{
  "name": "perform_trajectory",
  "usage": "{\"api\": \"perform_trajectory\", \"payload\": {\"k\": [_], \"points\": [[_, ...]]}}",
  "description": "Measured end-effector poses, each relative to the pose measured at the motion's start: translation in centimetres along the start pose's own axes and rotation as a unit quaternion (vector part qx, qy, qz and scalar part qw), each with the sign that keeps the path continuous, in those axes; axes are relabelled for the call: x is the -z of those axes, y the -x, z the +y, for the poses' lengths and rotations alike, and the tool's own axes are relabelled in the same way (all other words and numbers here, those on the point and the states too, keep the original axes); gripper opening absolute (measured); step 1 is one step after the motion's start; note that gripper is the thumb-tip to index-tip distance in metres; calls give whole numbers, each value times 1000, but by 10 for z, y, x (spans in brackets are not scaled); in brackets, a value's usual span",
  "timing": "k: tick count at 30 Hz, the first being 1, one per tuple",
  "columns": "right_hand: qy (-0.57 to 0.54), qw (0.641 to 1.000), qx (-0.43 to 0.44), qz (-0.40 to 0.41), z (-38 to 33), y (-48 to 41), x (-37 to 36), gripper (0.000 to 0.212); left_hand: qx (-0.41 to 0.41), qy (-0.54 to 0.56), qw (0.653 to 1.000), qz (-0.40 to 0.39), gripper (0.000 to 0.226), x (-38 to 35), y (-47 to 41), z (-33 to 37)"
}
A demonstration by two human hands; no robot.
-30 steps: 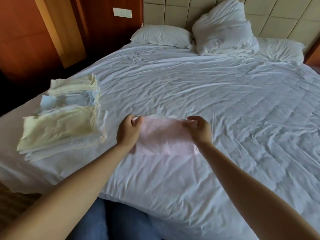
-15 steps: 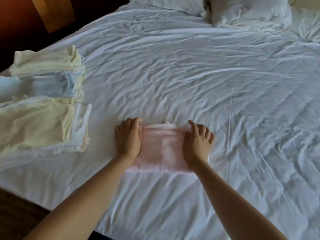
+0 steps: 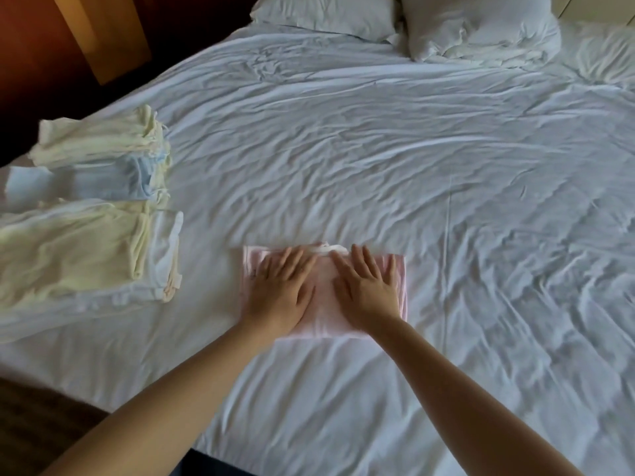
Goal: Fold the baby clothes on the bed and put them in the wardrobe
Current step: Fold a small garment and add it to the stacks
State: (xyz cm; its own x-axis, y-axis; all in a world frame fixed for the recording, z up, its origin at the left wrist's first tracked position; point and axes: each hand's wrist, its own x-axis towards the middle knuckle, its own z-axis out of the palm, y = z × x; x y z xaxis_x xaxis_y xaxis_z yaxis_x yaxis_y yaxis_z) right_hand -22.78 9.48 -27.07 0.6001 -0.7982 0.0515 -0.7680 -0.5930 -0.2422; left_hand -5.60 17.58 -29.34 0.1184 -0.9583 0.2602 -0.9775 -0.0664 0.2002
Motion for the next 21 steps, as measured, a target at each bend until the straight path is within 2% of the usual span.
{"api": "perform_trajectory", "payload": {"k": [2, 8, 12, 14, 17, 19, 21], "points": [[-2, 1000, -23, -22, 3, 2, -5, 74, 22, -28, 999, -32, 56, -7, 4, -3], [-12, 998, -37, -43, 2, 0, -7, 75, 29, -16, 998, -44, 58, -8, 2, -5], [-8, 992, -30, -120, 7, -3, 9, 57, 35, 52, 998, -32, 58, 3, 3, -4], [19, 991, -34, -126, 13, 3, 18, 55, 51, 61, 996, -26, 56, 9, 9, -6], [17, 988, -120, -96, 22, 21, 25, 52, 139, 36, 989, -29, 56, 18, 24, -11], [-36, 977, -189, -97, 23, 31, 25, 52, 238, 22, 967, -92, 55, 21, 33, -12], [-78, 968, -218, -93, 21, 38, 25, 54, 298, 8, 947, -124, 58, 23, 37, -10]]}}
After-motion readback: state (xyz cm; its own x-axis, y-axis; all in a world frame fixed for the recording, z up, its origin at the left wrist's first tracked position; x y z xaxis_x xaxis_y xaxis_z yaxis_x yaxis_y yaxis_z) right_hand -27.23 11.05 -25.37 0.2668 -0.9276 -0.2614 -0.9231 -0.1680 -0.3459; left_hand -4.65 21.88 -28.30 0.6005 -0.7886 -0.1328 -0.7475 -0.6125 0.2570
